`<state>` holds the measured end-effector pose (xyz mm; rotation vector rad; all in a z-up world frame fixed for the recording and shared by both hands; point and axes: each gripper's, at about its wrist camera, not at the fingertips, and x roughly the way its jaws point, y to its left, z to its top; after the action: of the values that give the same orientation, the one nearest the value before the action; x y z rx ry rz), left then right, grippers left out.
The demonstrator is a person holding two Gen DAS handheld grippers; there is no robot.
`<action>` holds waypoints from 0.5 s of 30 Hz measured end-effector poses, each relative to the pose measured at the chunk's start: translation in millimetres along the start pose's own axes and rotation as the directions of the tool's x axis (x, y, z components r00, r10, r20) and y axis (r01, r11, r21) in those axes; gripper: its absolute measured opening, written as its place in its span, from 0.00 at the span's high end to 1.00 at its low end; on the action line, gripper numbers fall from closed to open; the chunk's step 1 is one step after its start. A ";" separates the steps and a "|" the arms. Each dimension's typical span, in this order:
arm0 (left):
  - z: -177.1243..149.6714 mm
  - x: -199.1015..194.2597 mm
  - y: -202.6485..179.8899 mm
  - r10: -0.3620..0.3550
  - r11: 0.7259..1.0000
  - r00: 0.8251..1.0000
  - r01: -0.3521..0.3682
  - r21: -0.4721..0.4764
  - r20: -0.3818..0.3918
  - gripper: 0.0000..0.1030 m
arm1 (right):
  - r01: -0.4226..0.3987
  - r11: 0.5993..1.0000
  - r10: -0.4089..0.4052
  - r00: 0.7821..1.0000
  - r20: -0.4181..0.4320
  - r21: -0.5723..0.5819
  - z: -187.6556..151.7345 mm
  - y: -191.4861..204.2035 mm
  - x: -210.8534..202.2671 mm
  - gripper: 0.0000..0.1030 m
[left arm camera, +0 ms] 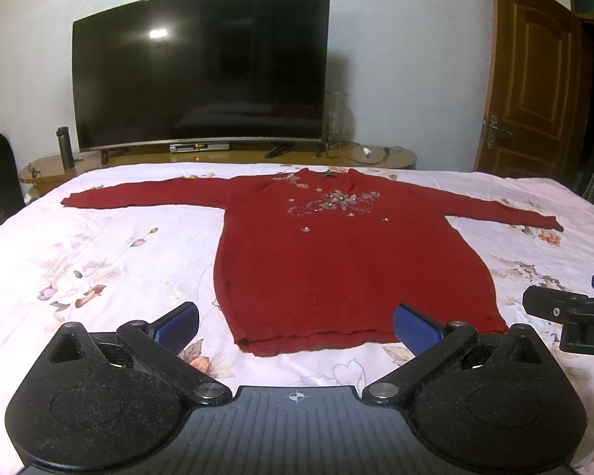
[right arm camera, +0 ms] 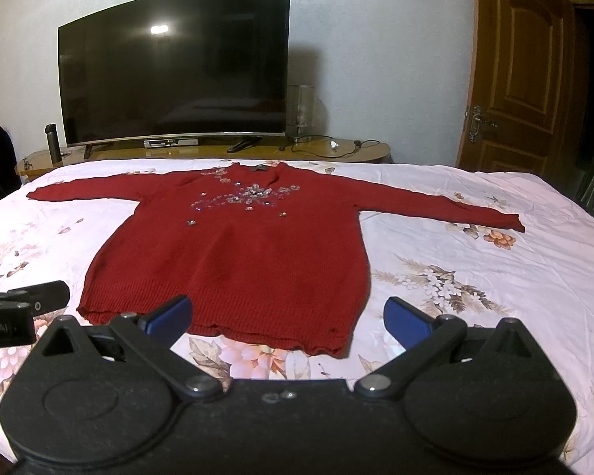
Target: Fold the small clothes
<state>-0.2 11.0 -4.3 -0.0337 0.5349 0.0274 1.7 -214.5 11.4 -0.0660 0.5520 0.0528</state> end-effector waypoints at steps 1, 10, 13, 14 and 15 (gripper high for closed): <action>-0.1 -0.1 0.2 0.001 1.000 1.000 -0.001 -0.001 -0.001 0.00 | 0.000 1.000 0.000 1.000 -0.001 0.000 0.0 0.3 0.5 0.01; 1.0 1.0 2.0 0.007 1.000 1.000 -0.007 -0.003 -0.007 0.00 | -0.005 1.000 0.004 1.000 -0.005 -0.009 0.7 2.5 3.5 0.01; 1.4 -0.8 1.3 0.008 1.000 1.000 -0.008 -0.004 -0.007 0.00 | -0.006 1.000 0.006 1.000 -0.005 -0.012 1.0 2.9 3.8 0.01; 1.6 -0.6 1.6 0.009 1.000 1.000 -0.009 -0.006 -0.007 0.00 | -0.007 1.000 0.007 1.000 -0.005 -0.013 1.0 2.6 3.7 0.01; 1.7 -0.5 1.7 0.007 1.000 1.000 -0.007 -0.009 -0.009 0.00 | -0.008 1.000 0.008 1.000 -0.004 -0.013 0.9 2.9 3.3 0.01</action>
<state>0.2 12.8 -2.6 -0.0406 0.5434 0.0369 4.8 -211.5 10.4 -0.0771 0.5557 0.0639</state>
